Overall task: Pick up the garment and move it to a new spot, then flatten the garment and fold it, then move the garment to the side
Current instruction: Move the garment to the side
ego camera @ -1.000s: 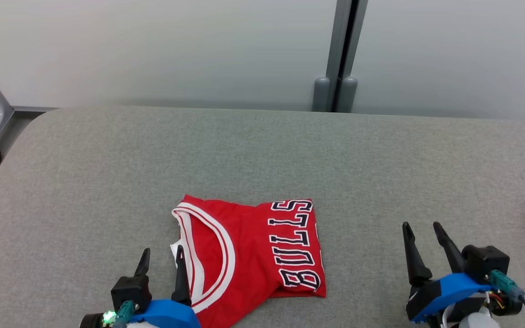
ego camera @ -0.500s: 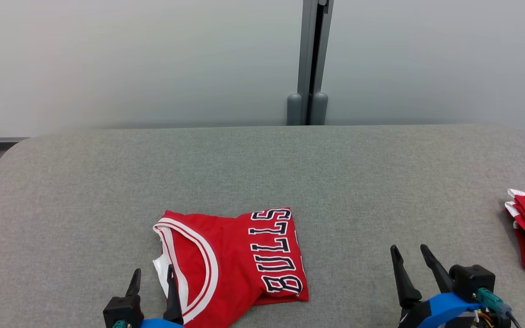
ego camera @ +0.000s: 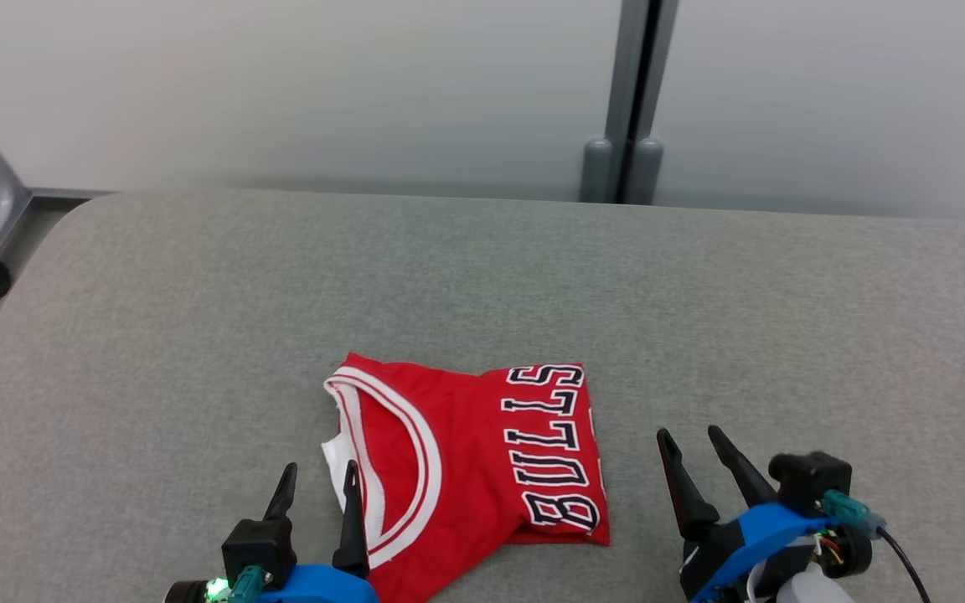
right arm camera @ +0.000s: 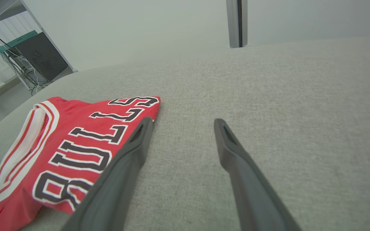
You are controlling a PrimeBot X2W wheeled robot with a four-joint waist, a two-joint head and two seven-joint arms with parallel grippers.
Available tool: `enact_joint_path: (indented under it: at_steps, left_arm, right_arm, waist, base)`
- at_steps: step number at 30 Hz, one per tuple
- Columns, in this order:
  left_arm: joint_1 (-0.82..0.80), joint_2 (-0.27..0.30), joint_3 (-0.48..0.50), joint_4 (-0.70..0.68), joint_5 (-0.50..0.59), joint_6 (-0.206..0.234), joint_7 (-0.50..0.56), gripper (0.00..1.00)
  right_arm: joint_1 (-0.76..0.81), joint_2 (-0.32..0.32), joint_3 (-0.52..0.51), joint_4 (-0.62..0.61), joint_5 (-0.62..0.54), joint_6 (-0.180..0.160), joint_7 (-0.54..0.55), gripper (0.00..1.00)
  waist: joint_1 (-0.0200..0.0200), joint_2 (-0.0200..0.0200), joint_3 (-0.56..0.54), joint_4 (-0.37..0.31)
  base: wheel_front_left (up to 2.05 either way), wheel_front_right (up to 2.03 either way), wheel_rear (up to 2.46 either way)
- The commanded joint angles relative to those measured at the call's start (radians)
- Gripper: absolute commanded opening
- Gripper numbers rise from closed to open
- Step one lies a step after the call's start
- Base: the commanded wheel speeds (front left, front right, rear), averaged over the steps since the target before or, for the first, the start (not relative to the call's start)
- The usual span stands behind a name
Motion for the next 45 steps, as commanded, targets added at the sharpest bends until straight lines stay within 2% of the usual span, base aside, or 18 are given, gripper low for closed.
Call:
enact_joint_path:
  at_steps: [1,3,8,12,13,14,15,19,23,31,39,41,42,44,45]
  left_arm:
    - [-0.014,0.001,-0.007,-0.002,-0.004,0.002,-0.005,1.00]
    - [-0.022,0.000,-0.022,0.001,-0.006,0.002,-0.005,1.00]
    - [-0.037,0.000,-0.030,-0.001,-0.004,0.008,-0.005,1.00]
    - [-0.033,0.000,-0.032,-0.007,-0.008,0.010,-0.005,1.00]
    - [-0.031,0.000,-0.031,-0.009,-0.008,0.011,-0.005,1.00]
    - [-0.029,0.000,-0.030,-0.011,-0.008,0.011,-0.005,1.00]
    - [-0.026,0.000,-0.029,-0.013,-0.010,0.012,-0.005,1.00]
    - [-0.022,0.000,-0.038,-0.020,-0.012,0.007,-0.005,1.00]
    - [-0.023,0.000,-0.050,-0.021,-0.006,-0.003,-0.005,1.00]
    - [-0.037,0.000,-0.077,-0.021,-0.026,-0.014,-0.005,1.00]
    - [-0.055,0.000,-0.090,-0.016,-0.055,-0.003,-0.005,1.00]
    - [-0.059,0.000,-0.092,-0.014,-0.055,-0.003,-0.005,1.00]
    - [-0.071,0.000,-0.093,-0.010,-0.054,-0.005,-0.005,1.00]
    - [-0.078,0.000,-0.091,-0.009,-0.052,-0.006,-0.005,1.00]
    - [-0.080,0.000,-0.088,-0.006,-0.049,-0.008,-0.005,1.00]
  right_arm:
    - [-0.037,-0.002,0.018,0.019,0.022,0.000,-0.003,1.00]
    - [-0.080,-0.002,0.044,0.056,0.061,0.000,-0.003,1.00]
    - [-0.162,-0.002,0.073,0.176,0.077,0.000,-0.003,1.00]
    - [-0.194,-0.002,0.122,0.288,0.105,0.000,0.004,1.00]
    - [-0.197,-0.002,0.144,0.311,0.119,0.000,0.011,0.76]
    - [-0.192,0.001,0.162,0.332,0.137,0.000,0.019,0.11]
    - [-0.190,0.002,0.176,0.346,0.151,0.000,0.019,0.00]
    - [-0.226,-0.005,0.171,0.358,0.150,0.000,0.001,0.00]
    - [-0.235,-0.023,0.119,0.268,0.136,0.000,-0.003,0.00]
    - [-0.190,-0.022,0.116,0.126,0.111,0.000,-0.004,0.00]
    - [-0.163,-0.034,0.170,0.067,0.129,0.000,-0.004,0.00]
    - [-0.160,-0.038,0.174,0.062,0.133,0.000,-0.004,0.00]
    - [-0.160,-0.041,0.184,0.049,0.140,0.000,-0.004,0.00]
    - [-0.159,-0.042,0.186,0.043,0.146,0.000,-0.004,0.00]
    - [-0.154,-0.046,0.195,0.035,0.157,0.000,-0.004,0.00]
  waist:
    - [-0.0002,0.0000,0.043,0.053]
    - [-0.0002,0.0000,0.060,0.086]
    - [-0.0002,0.0000,0.089,0.159]
    - [-0.0002,0.0000,0.098,0.190]
    - [-0.0002,0.0000,0.099,0.193]
    - [-0.0002,0.0000,0.099,0.194]
    - [-0.0002,0.0000,0.098,0.192]
    - [-0.0002,0.0000,0.091,0.163]
    - [-0.0002,0.0000,0.072,0.095]
    - [-0.0002,0.0000,0.032,-0.154]
    - [-0.0002,0.0000,0.034,-0.415]
    - [-0.0002,0.0000,0.037,-0.443]
    - [-0.0002,0.0000,0.045,-0.492]
    - [-0.0002,0.0000,0.049,-0.514]
    - [-0.0002,0.0000,0.055,-0.554]
  base:
    - [0.00,0.00,0.00]
    - [0.00,0.00,0.00]
    - [0.00,0.00,0.00]
    - [0.00,0.00,0.00]
    - [0.00,0.00,0.00]
    - [0.00,0.00,0.00]
    - [0.00,0.00,0.00]
    - [0.00,0.00,0.00]
    - [0.00,0.00,0.00]
    - [0.00,0.00,0.00]
    - [0.00,0.00,0.00]
    - [0.00,0.00,0.00]
    - [0.00,0.00,0.00]
    - [0.00,0.00,0.00]
    - [0.00,0.00,0.00]
